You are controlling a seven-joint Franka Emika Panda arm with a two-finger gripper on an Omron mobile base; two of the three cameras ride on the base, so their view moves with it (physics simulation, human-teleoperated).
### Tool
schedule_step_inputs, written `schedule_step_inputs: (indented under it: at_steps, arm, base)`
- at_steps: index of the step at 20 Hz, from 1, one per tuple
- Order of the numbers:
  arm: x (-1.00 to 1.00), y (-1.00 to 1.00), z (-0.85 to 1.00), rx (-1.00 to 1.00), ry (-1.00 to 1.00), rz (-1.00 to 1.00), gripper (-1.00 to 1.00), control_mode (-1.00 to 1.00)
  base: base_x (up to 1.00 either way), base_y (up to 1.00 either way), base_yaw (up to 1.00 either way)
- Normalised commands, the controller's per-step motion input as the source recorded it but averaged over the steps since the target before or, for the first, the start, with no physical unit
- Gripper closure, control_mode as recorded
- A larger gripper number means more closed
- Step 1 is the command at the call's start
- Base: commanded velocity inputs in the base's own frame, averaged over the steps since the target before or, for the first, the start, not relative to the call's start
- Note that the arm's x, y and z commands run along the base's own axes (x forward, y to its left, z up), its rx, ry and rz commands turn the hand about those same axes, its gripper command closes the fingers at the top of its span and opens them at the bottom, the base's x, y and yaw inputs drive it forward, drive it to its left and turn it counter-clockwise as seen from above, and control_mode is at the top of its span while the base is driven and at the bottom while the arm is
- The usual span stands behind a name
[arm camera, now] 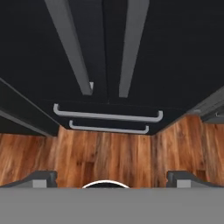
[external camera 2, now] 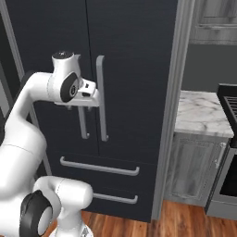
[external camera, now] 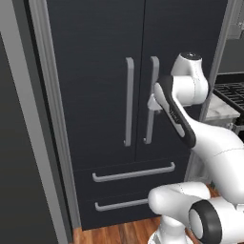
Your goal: Gather the cucumber and carrot from the fridge and place them on a tray on the dining counter. Then gather the fishs from the fridge and place them on the other tray.
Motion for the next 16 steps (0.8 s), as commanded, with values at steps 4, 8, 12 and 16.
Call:
schedule_step_inputs:
  at_steps: [4,8,12,16]
  arm:
    - [0.17,-0.33,-0.06,0.0,-0.35,0.04,-1.0,-1.0]
    - [0.32,-0.11,0.0,-0.02,-0.39,0.06,-1.0,-1.0]
    - [0.44,0.0,0.02,0.0,-0.27,0.1,-1.0,-1.0]
    - [0.5,0.13,0.12,0.0,-0.03,0.0,-1.0,-1.0]
  base:
    - [0.0,0.0,0.0]
    - [0.0,0.0,0.0]
    - [0.0,0.0,0.0]
    - [0.0,0.0,0.0]
